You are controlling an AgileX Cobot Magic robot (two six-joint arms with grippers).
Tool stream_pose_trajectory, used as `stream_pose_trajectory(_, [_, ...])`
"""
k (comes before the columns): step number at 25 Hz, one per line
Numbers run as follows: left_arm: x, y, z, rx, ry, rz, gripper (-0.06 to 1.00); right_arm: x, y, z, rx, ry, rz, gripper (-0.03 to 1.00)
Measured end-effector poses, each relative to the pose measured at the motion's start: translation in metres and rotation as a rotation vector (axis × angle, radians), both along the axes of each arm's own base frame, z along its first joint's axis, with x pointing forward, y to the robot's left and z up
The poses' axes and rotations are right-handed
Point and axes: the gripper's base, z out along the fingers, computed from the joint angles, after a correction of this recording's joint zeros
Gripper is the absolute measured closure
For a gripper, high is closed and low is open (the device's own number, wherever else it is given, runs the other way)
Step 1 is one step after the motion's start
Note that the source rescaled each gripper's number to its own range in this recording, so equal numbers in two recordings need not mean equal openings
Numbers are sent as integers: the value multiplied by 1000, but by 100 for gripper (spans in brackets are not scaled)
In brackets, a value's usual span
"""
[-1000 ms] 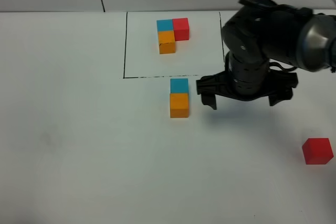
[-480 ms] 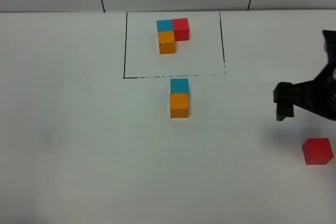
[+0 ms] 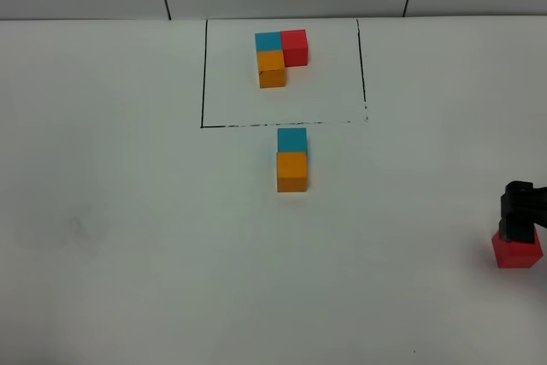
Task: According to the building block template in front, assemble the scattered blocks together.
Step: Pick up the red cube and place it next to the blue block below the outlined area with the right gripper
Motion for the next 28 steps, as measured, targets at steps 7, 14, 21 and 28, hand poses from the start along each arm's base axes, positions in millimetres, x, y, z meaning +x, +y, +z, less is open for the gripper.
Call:
stream_pose_trajectory(7, [0, 0, 0, 0, 0, 0, 19, 5, 1, 1, 8, -59, 39, 0])
stream_pose_trajectory(14, [0, 0, 0, 0, 0, 0, 19, 22, 4, -21, 7, 7, 79, 0])
stream_pose_trajectory(21, [0, 0, 0, 0, 0, 0, 19, 41, -18, -55, -12, 118, 124, 0])
stream_pose_trajectory(28, [0, 0, 0, 0, 0, 0, 19, 55, -24, -76, 50, 116, 164, 2])
